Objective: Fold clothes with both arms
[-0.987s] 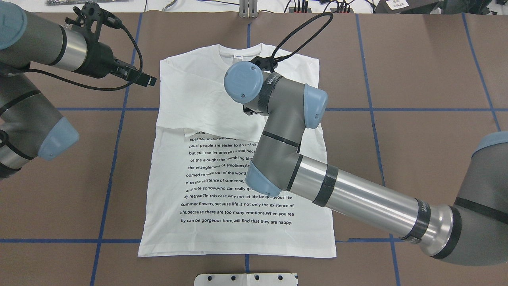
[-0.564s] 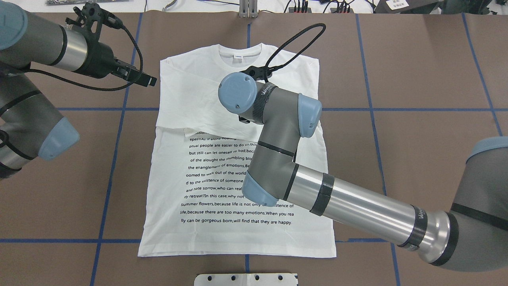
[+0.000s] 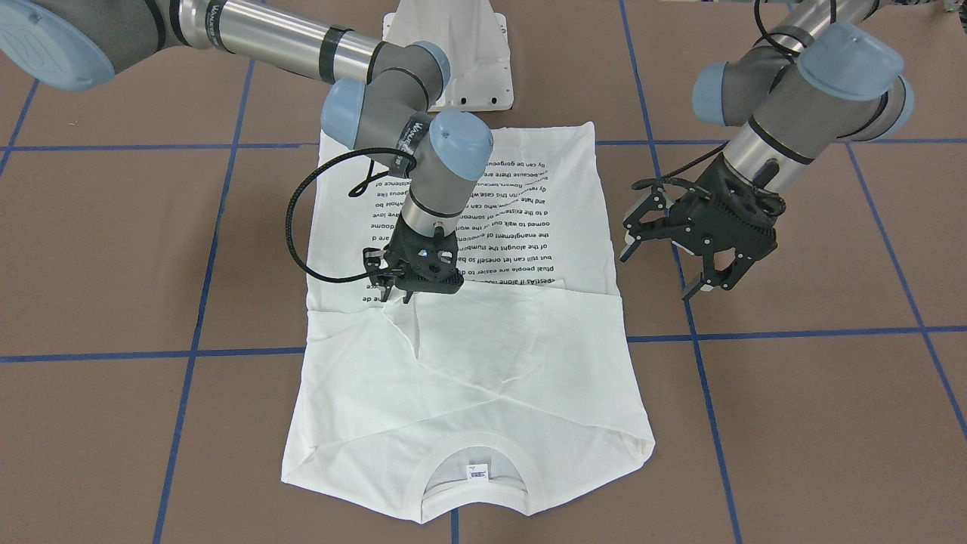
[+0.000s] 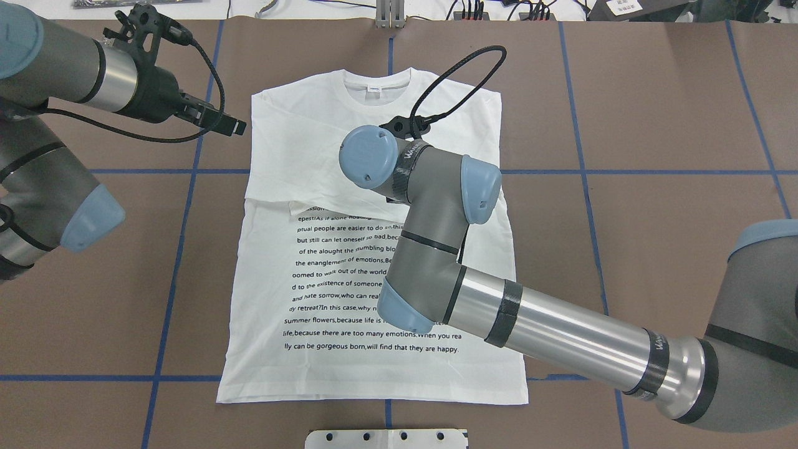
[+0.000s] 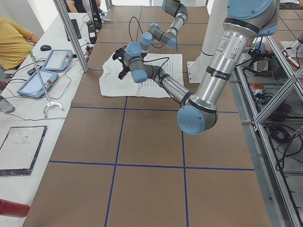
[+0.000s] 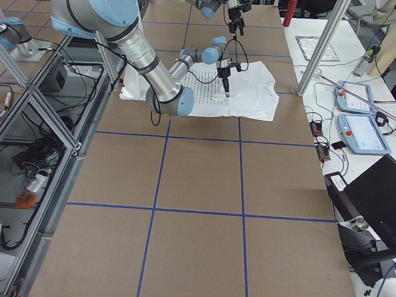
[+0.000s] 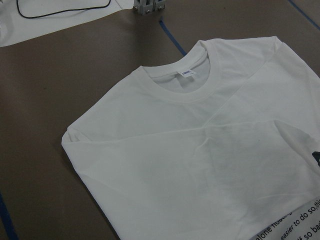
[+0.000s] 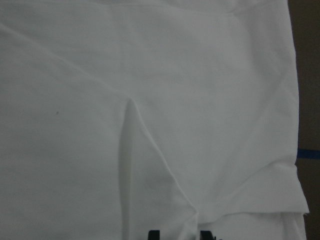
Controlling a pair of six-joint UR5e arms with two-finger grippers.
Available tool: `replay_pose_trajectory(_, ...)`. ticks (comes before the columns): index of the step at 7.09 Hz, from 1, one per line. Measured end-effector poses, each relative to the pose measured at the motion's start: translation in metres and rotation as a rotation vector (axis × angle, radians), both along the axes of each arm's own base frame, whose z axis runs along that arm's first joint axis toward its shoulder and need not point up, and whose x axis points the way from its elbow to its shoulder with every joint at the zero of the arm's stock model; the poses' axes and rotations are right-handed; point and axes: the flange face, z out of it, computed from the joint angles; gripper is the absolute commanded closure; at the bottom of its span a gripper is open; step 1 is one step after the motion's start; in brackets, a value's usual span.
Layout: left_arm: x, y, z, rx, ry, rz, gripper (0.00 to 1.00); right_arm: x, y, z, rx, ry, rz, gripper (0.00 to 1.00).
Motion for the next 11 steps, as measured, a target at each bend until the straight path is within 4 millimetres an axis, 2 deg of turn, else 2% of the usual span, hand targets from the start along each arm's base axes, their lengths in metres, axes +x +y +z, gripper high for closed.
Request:
replay_pose_trajectory(1, 0.0, 0.0, 0.0, -0.002, 0.001, 0.0, 0.0, 0.001, 0.0, 0.001, 0.0, 0.008, -0.008, 0.94)
replay_pose_trajectory(2, 0.0, 0.0, 0.0, -0.008, 0.003, -0.002, 0.0, 0.002, -0.001, 0.003, 0.008, 0.02, -0.021, 1.0)
replay_pose_trajectory(5, 0.0, 0.0, 0.0, -0.018, 0.008, -0.007, 0.0, 0.023, -0.023, 0.015, 0.041, 0.061, -0.042, 1.0)
replay_pose_trajectory(6, 0.0, 0.0, -0.001, -0.021, 0.009, -0.009, 0.0, 0.036, -0.029, 0.029, 0.052, 0.08, -0.054, 0.44)
replay_pose_trajectory(7, 0.0, 0.001, -0.001, -0.028, 0.013, -0.012, 0.0, 0.046, -0.029, 0.041, 0.064, 0.095, -0.065, 0.0)
replay_pose_trajectory(9, 0.0, 0.001, -0.001, -0.035, 0.017, -0.016, 0.0, 0.052, -0.029, 0.049, 0.079, 0.094, -0.066, 0.0)
replay_pose_trajectory(11, 0.0, 0.001, -0.001, -0.036, 0.017, -0.017, 0.0, 0.063, -0.039, 0.036, 0.105, 0.03, -0.054, 0.0)
